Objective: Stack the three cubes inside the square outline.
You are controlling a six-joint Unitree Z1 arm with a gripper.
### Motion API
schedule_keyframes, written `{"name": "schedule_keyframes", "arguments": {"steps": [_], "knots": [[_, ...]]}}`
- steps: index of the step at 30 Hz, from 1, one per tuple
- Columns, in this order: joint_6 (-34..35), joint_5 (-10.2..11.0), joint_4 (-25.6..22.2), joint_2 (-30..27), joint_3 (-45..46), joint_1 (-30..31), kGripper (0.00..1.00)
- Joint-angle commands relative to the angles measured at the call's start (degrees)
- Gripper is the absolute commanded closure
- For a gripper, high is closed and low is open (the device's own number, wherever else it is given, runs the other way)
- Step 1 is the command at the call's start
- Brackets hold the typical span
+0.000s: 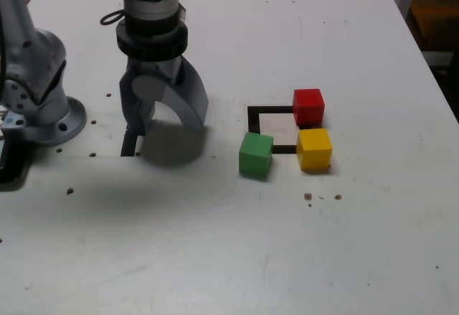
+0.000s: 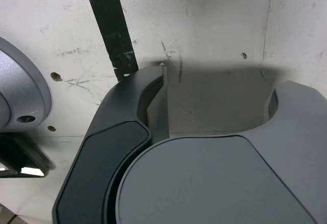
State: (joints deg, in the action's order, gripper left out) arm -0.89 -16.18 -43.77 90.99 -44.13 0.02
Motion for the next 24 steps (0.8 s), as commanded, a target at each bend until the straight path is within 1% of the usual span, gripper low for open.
{"name": "schedule_keyframes", "arguments": {"steps": [1, 9, 14, 18, 19, 24], "knots": [[-0.09, 0.08, 0.07, 0.12, 0.17, 0.16, 0.24], [-0.17, 0.18, 0.09, 0.16, -0.09, 0.15, 0.24], [-0.47, 0.99, -0.84, 1.15, -4.16, 0.15, 0.24], [-0.69, 3.26, -5.48, 3.92, -13.46, 0.1, 0.24], [-0.69, 4.31, -7.81, 5.22, -17.5, 0.03, 0.24], [-0.58, 7.06, -13.77, 9.42, -28.7, -0.29, 0.24]]}}
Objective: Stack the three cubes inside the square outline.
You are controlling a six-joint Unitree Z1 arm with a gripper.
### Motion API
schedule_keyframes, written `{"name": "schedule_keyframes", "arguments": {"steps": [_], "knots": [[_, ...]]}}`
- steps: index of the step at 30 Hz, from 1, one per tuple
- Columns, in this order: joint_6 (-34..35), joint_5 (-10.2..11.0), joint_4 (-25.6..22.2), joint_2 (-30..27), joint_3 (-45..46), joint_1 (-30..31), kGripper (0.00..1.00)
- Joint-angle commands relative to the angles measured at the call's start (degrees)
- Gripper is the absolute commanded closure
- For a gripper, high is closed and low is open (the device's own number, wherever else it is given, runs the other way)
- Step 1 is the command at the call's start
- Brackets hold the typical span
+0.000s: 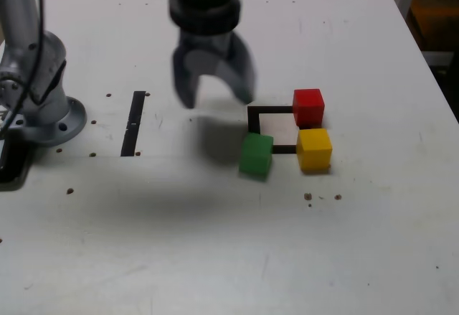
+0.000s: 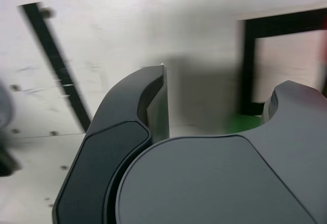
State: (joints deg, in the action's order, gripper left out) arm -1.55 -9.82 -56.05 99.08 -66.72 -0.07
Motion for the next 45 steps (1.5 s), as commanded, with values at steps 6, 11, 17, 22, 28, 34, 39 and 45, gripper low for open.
{"name": "schedule_keyframes", "arguments": {"steps": [6, 11, 17, 22, 28, 34, 39, 45], "knots": [[0.14, 3.0, -6.49, 6.61, -16.94, -0.74, 0.24], [-0.11, 4.27, -11.09, 11.13, -25.86, -1.13, 0.24], [-0.88, 4.44, -14.29, 15.82, -31.47, -2.23, 0.24], [-1.47, 4.17, -14.61, 18.54, -32.61, -2.88, 0.24], [-1.76, 3.89, -14.54, 21.16, -32.9, -3.18, 0.24], [-2.25, 3.27, -14.24, 23.33, -33.33, -3.27, 0.24], [-2.85, 2.91, -14.06, 25.07, -33.8, -3.62, 0.24], [-3.49, 2.66, -13.94, 26.7, -34.16, -4.23, 0.24]]}}
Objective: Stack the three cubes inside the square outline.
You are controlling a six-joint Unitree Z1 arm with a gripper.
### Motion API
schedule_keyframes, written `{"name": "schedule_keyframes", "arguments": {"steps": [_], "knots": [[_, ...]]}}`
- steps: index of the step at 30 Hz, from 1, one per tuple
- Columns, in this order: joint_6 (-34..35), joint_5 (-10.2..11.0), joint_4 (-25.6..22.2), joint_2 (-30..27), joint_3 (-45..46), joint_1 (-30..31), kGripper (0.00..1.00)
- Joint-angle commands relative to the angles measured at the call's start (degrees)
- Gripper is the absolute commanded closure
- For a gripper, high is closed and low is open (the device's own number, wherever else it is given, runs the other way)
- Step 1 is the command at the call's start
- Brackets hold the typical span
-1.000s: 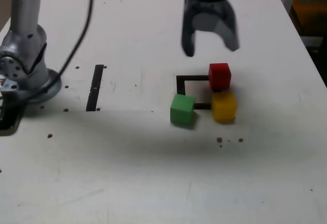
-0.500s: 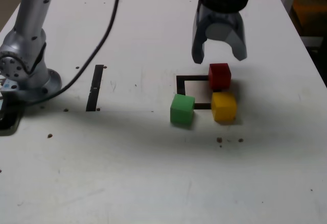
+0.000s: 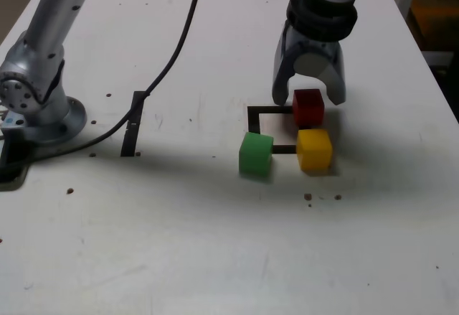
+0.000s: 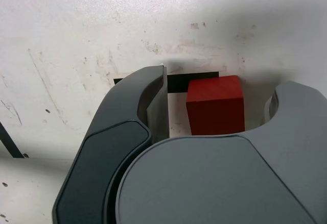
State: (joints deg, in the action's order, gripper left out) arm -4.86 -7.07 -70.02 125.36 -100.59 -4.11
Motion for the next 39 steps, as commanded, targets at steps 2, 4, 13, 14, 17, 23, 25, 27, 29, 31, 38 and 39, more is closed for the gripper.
{"name": "schedule_keyframes", "arguments": {"steps": [2, 4, 13, 14, 17, 23, 25, 27, 29, 31, 38, 39], "knots": [[-0.44, -0.25, 0.09, 1.01, -0.47, -0.34, 0.24], [-0.57, -0.38, 0.12, 1.48, -0.6, -0.42, 0.24], [-1.12, -0.83, 0.15, 3.09, -1.2, -0.55, 0.31], [-1.21, -0.75, 0.16, 3.18, -1.3, -0.55, 0.33], [-1.37, -0.14, 0.33, 3.3, -1.52, -0.55, 0.43], [-1.36, 1.11, 0.82, 3.13, -1.63, -0.55, 0.6], [-1.36, 1.31, 0.85, 3.09, -1.63, -0.55, 0.64], [-1.34, 1.41, 0.8, 3.02, -1.59, -0.55, 0.66], [-1.32, 1.46, 0.59, 2.83, -1.54, -0.54, 0.68], [-1.24, 1.65, 0.24, 2.45, -1.48, -0.47, 0.69], [-0.35, 2.61, -1.36, -0.21, -1.16, 0.06, 0.74], [-0.08, 2.75, -1.79, -0.78, -1.06, 0.18, 0.74]]}}
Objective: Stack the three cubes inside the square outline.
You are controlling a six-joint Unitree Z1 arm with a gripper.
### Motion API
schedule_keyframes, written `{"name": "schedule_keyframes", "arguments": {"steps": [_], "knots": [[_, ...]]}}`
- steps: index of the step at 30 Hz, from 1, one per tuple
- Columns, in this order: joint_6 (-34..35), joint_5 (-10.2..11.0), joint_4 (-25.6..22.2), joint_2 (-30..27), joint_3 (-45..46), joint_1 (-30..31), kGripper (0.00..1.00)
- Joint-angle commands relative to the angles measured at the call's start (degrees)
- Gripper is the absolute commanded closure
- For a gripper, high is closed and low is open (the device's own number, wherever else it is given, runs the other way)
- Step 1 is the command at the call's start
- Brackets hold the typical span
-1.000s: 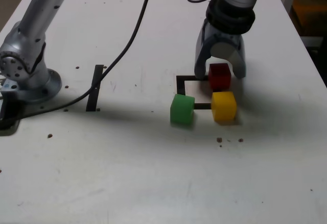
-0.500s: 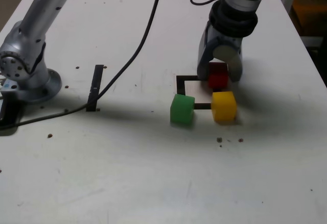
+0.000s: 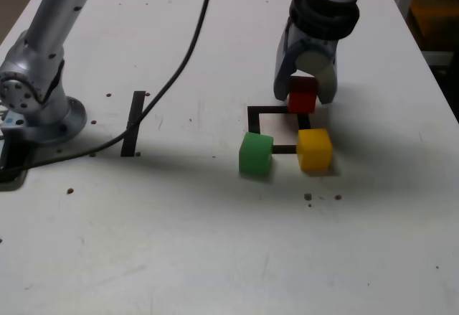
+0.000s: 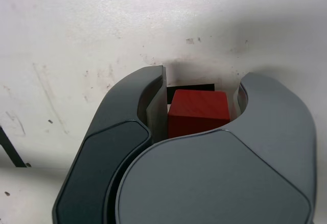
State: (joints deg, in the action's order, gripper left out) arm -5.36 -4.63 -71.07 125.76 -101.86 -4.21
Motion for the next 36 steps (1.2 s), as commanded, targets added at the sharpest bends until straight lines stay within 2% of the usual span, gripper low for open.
{"name": "schedule_keyframes", "arguments": {"steps": [1, 5, 10, 18, 36], "knots": [[0.73, 0.45, -1.22, -1.8, 0.36, 0.4, 0.74], [3.33, 0.72, -3.47, -5.38, 2.8, 1.18, 0.74], [5.94, -1.35, -3.48, -6.85, 6.53, 1.95, 0.74], [7.94, -5.26, -0.73, -6.16, 8.77, 3.29, 0.74], [9.14, -9.54, 4.46, -3.54, 12.6, 3.7, 0.74]]}}
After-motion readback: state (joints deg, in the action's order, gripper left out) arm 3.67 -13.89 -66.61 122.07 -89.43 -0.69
